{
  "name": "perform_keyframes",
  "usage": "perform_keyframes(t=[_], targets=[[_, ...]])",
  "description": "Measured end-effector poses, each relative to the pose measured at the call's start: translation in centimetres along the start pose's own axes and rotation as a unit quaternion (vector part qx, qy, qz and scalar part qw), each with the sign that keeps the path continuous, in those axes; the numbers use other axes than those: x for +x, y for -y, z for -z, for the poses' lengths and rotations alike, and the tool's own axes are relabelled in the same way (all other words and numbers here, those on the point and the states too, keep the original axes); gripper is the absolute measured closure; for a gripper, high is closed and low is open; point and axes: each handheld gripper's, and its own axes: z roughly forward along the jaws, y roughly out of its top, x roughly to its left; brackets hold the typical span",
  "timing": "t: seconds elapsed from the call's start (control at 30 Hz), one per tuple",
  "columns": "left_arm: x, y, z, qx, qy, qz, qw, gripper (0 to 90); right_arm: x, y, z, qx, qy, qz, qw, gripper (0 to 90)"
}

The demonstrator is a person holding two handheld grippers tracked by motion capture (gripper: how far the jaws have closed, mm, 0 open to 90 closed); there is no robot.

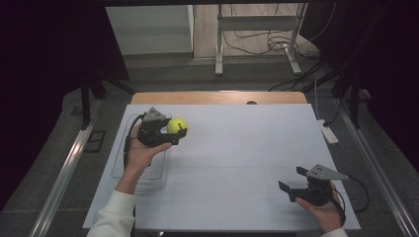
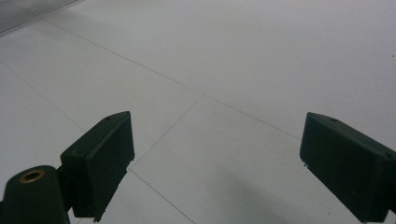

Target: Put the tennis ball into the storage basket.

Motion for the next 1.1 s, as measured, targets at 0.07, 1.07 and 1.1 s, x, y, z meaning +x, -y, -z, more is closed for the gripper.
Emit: perform_keyframes(t=[0.07,1.07,1.1], targets=[[0.1,0.0,0.0,0.0,-0.001,0.001,1.0,26.6,0.0,0.0,0.0,0.0,0.0,0.0,1.0,10.1],[2.3,0.6,0.4,0.001,-0.037,0.021,0.9991,26.6,0.0,0.0,-0.1,0.002,0.002,0.0,1.0,10.3],[2.4,0.6,0.4,0.0,-0.038,0.022,0.999,26.6,0.0,0.0,-0.1,0.001,0.002,0.0,1.0,10.2]])
